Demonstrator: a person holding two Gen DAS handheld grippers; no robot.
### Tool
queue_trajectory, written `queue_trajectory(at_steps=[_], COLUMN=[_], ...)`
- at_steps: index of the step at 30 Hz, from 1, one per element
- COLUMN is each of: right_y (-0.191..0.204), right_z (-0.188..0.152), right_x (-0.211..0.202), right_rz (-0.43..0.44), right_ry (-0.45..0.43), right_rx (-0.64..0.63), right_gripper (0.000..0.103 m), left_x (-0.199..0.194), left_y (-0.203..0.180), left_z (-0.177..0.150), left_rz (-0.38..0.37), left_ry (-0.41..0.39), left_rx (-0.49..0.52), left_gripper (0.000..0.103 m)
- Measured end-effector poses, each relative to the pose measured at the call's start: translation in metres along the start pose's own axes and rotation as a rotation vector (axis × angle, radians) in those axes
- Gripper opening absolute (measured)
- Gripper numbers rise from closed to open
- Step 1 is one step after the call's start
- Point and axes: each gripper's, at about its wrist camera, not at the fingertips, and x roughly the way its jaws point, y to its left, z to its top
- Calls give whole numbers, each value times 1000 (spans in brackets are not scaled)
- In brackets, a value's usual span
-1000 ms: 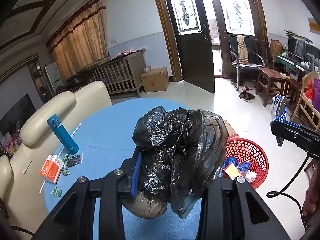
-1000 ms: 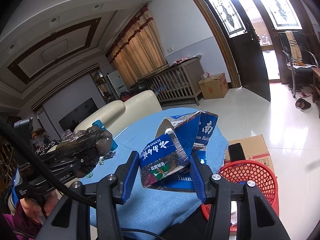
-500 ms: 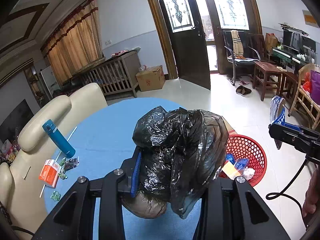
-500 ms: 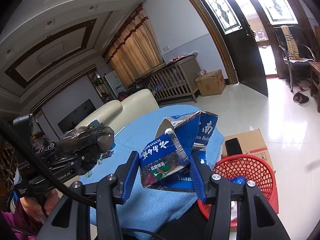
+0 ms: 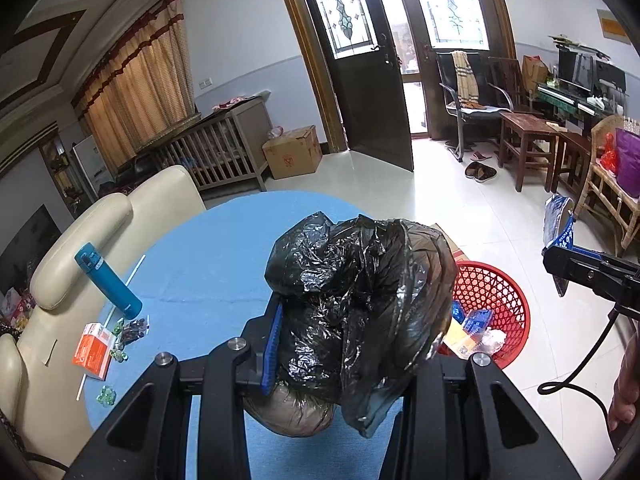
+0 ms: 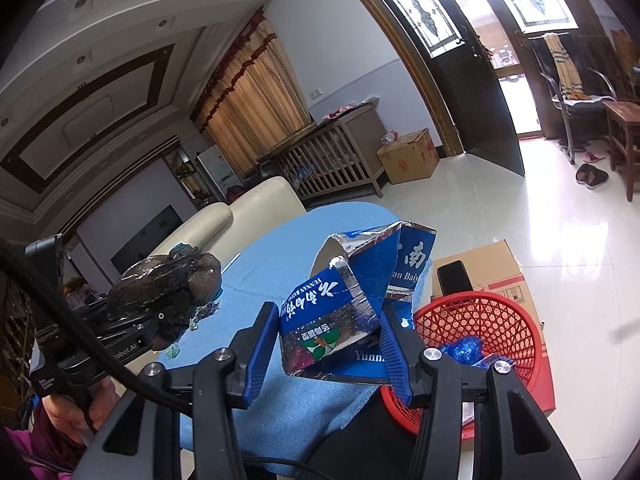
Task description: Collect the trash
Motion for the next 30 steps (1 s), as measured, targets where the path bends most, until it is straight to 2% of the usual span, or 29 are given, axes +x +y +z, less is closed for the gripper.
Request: queue_trajectory(at_steps=[30], right_y=[-48], right_z=[-10], right_x=[-17], right_rz=[-26], right_ry=[-4], right_rx=[102], right_gripper=[53], left_x=[19], left_y=[-26], left_z=[4], left_rz=[-54], left_ry=[18], left_rx=[134], left_gripper=[38])
